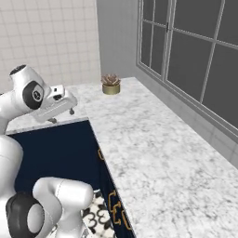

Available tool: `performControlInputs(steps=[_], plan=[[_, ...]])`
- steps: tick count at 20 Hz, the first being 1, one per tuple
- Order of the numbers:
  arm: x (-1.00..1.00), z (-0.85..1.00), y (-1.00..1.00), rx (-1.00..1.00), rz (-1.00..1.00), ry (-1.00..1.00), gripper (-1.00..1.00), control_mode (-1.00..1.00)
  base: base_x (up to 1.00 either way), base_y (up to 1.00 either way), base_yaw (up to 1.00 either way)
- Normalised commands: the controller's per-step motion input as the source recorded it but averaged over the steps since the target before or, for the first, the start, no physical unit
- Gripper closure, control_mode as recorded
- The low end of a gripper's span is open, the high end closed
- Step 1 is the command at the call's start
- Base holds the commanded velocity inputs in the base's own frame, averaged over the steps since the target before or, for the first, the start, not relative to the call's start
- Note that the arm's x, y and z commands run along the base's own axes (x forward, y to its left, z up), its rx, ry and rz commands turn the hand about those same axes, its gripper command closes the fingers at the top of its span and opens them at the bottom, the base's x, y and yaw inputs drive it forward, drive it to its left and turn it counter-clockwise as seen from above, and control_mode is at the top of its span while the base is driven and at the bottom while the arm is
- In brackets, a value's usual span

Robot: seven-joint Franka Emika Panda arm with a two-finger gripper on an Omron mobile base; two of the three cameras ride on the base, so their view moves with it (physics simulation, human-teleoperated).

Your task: Take a straw from the drawer in front and place it inside the glass cup on the dining counter.

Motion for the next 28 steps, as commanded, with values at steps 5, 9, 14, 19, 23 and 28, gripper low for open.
performControlInputs(steps=[5,9,14,19,23,28], plan=[[0.06,-0.79,0.47,-0.44,-0.02,-0.02,-1.0,-1.0,0.0,0.0,0.0],[0.17,-0.96,0.19,-0.39,-0.01,0.0,-1.0,-1.0,0.0,0.0,0.0],[0.21,-0.87,0.01,-0.34,-0.01,0.0,-1.0,-1.0,0.0,0.0,0.0],[0.36,-0.73,0.0,-0.29,-0.01,-0.02,-1.0,-1.0,0.0,0.0,0.0],[0.38,-0.59,-0.07,-0.2,-0.01,-0.02,-1.0,-1.0,0.0,0.0,0.0],[0.27,-0.58,-0.08,-0.15,-0.01,-0.01,-1.0,-1.0,0.0,0.0,0.0]])
